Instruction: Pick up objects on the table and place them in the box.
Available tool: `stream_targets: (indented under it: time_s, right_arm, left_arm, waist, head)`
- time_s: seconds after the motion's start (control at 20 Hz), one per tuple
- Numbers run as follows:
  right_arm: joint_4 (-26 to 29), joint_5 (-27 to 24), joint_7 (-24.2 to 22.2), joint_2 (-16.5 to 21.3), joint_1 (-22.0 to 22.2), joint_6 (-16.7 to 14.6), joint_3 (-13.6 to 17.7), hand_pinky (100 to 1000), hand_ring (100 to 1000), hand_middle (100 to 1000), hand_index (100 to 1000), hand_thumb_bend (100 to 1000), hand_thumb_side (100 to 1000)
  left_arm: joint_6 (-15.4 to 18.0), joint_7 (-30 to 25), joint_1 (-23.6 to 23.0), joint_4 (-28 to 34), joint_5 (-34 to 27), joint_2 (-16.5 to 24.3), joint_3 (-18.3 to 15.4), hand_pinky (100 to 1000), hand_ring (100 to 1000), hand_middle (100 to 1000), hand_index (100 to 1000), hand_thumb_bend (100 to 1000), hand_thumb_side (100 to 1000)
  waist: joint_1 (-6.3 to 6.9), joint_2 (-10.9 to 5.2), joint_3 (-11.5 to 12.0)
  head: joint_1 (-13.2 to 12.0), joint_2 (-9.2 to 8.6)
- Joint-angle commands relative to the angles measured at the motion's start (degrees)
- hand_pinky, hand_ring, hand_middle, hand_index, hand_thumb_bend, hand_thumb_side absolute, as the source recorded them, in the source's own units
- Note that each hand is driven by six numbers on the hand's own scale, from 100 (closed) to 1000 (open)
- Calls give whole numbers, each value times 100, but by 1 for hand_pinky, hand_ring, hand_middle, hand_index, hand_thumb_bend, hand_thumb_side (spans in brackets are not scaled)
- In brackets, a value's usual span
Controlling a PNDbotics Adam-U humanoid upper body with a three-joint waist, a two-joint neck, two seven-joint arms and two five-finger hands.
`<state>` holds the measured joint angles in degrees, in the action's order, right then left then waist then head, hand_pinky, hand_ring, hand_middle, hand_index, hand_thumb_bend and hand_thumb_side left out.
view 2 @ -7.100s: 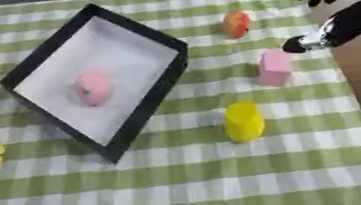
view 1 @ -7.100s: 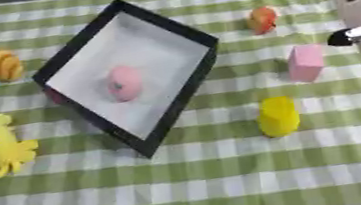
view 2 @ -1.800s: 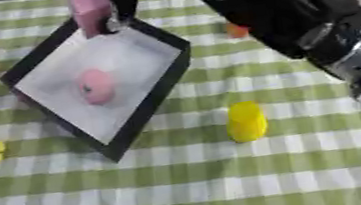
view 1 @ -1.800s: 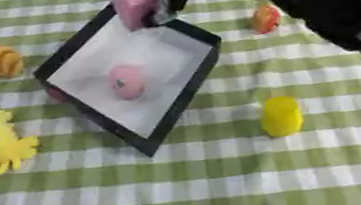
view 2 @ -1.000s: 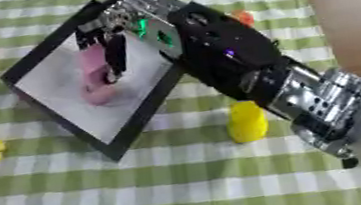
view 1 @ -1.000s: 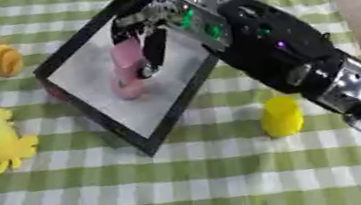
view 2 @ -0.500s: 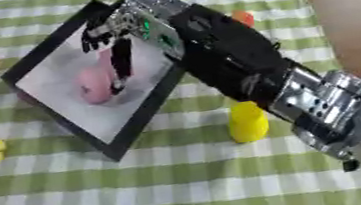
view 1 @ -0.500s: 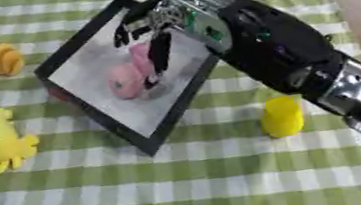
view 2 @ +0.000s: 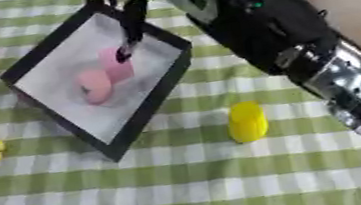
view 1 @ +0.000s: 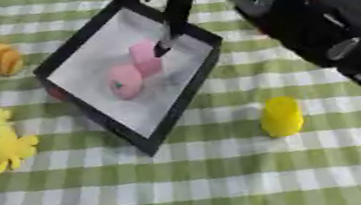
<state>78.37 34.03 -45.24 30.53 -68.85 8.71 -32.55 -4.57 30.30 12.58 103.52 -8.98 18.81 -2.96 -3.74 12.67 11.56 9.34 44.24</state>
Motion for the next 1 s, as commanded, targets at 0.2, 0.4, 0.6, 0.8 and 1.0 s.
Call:
stream_targets:
  time_s: [0.2, 0.4, 0.6, 0.8, 1.0]
  right_arm:
    - [1315, -615, -2, 986, 46, 554, 239, 869, 837, 814, 895, 582, 286]
    - [2115, -967, -9, 1684, 464, 797, 324, 867, 836, 812, 893, 587, 291]
    - [3093, -1291, -35, 2470, 1163, 952, 418, 864, 833, 808, 889, 590, 294]
    - [3590, -1505, 98, 3039, 1860, 819, 532, 865, 830, 806, 882, 591, 299]
    - [3620, -1604, 295, 3350, 2449, 398, 524, 861, 818, 791, 871, 584, 300]
  left_arm:
    - [-5, 17, -16, 105, 28, 210, -69, 794, 814, 739, 847, 334, 766]
    - [-6, 34, -41, 102, 35, 229, -87, 794, 815, 739, 847, 334, 767]
    - [-7, 40, -38, 104, 39, 240, -91, 794, 815, 738, 847, 333, 766]
    - [-13, 23, -18, 109, 38, 237, -73, 794, 816, 738, 847, 333, 766]
    - [-19, 5, -1, 110, 36, 222, -57, 795, 817, 738, 847, 332, 767]
  waist:
    - [-27, -119, -81]
    - [-44, -114, -123]
    - [-51, -94, -143]
    - [-45, -65, -135]
    - [-46, -32, -119]
  head:
    - [-67, -13]
    - [-121, -13]
    - [-167, -13]
    - [-148, -13]
    - [-129, -13]
